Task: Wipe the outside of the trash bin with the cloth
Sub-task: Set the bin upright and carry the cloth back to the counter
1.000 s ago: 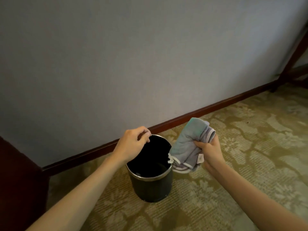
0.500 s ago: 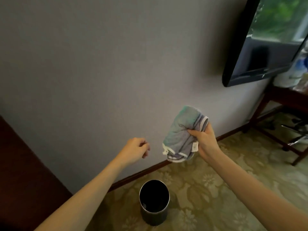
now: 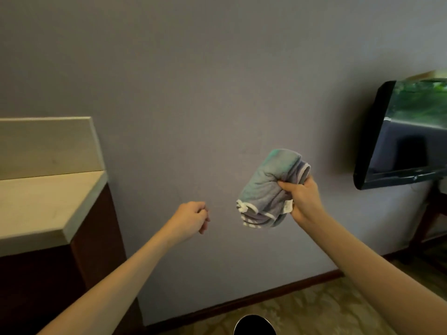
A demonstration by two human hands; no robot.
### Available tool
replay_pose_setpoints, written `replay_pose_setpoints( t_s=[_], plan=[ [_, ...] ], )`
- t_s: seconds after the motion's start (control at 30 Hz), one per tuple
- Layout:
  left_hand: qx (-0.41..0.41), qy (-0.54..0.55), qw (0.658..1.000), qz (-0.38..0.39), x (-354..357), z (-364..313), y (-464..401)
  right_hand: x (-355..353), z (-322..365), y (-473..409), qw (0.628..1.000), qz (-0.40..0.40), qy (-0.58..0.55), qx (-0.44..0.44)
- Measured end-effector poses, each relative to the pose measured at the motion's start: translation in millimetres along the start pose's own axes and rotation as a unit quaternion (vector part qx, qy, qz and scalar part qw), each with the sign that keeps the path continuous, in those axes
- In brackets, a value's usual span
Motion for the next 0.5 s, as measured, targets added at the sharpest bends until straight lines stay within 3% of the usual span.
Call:
replay_pose_setpoints(
  t_s=[0.2,0.5],
  plan=[
    [0.02,-0.121,0.987,-0.102,-66,16,47,76,0,19,0.999,0.035,-0.022,0.019],
    [0.01,-0.179,0.958,-0.222,-209,81,59,222,-31,43,0.998,0.054,-0.038,-0.001]
  ],
)
Point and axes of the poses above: each hand's wrist, its own y-axis away from the middle knuckle, its own x-axis out of the palm, z = x × y, the point moved 5 cm from there along -y, towards the middle knuckle, and after that the axes turned 3 degrees about z, right-handed, at the moved point
